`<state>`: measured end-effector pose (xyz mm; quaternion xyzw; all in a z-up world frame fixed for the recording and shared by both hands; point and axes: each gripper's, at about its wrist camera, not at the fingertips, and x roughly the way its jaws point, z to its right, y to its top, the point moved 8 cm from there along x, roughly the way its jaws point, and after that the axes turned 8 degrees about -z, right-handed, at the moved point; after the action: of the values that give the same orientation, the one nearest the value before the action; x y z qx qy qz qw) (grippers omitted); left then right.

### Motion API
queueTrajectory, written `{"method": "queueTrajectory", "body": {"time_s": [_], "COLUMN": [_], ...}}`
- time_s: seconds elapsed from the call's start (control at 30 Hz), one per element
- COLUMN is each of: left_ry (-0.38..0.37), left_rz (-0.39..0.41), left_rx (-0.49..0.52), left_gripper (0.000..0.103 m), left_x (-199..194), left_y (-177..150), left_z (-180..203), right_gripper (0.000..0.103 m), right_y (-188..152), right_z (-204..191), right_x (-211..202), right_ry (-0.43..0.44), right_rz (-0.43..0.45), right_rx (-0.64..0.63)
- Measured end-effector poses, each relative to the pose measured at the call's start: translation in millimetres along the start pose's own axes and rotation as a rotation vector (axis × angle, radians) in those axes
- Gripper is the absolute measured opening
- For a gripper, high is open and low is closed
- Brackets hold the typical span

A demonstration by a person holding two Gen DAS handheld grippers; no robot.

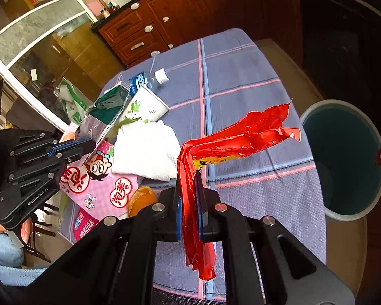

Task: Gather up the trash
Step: 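Grasp the green-white snack packet with the left tool while the right tool grasps the red wrapper, then carry both items over the teal bin and open both tools to drop them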

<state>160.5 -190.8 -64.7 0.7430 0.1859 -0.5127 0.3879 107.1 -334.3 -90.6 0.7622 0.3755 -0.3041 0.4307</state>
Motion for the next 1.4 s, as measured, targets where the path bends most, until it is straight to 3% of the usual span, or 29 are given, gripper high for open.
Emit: {"method": "queueTrajectory", "body": {"time_s": [0.23,0.37,0.6,0.9,0.93,0.97,1.0,1.03,1.1,1.13,1.17,1.4], "left_ry": [-0.181,-0.313,-0.473,-0.524,-0.516,-0.506,-0.492,-0.478,-0.445,-0.423,-0.408,-0.424], "left_rz": [0.050,0.026,-0.066,-0.151,-0.154,-0.162,-0.172,-0.176,-0.163,-0.146,-0.121,-0.117], "left_rx": [0.087,0.128,0.154,0.147,0.152,0.157,0.162,0.169,0.180,0.175,0.167,0.138], "left_gripper": [0.001,0.001,0.001,0.002,0.003,0.004,0.004,0.009,0.035,0.059,0.065,0.071], "left_x": [-11.0,5.8,61.3,110.7,113.6,118.9,122.1,123.7,123.9,122.4,119.5,103.9], "left_y": [54.6,89.9,132.0,163.4,166.0,169.2,171.6,173.6,179.8,183.0,186.5,191.5], "left_z": [69.5,124.0,206.9,246.3,249.6,249.8,252.4,254.9,256.6,255.5,254.3,254.1], "right_gripper": [0.008,0.008,0.008,0.015,0.026,0.049,0.061,0.077,0.080,0.082,0.083,0.084], "right_y": [29.5,36.9,33.1,27.4,30.2,32.1,33.7,35.3,36.6,34.9,35.2,29.6], "right_z": [55.3,111.5,200.3,256.5,257.3,259.3,262.0,263.3,265.7,268.0,269.1,271.6], "right_x": [-57.6,-77.6,-63.5,-24.6,-21.4,-20.5,-20.0,-21.1,-23.0,-24.0,-25.3,-33.2], "right_ry": [-0.036,-0.125,-0.212,-0.205,-0.203,-0.196,-0.193,-0.190,-0.183,-0.182,-0.182,-0.171], "right_rz": [0.133,0.157,0.069,-0.037,-0.040,-0.038,-0.032,-0.021,-0.009,-0.008,-0.006,-0.006], "right_rx": [0.101,0.190,0.338,0.406,0.407,0.411,0.416,0.420,0.426,0.431,0.437,0.475]}}
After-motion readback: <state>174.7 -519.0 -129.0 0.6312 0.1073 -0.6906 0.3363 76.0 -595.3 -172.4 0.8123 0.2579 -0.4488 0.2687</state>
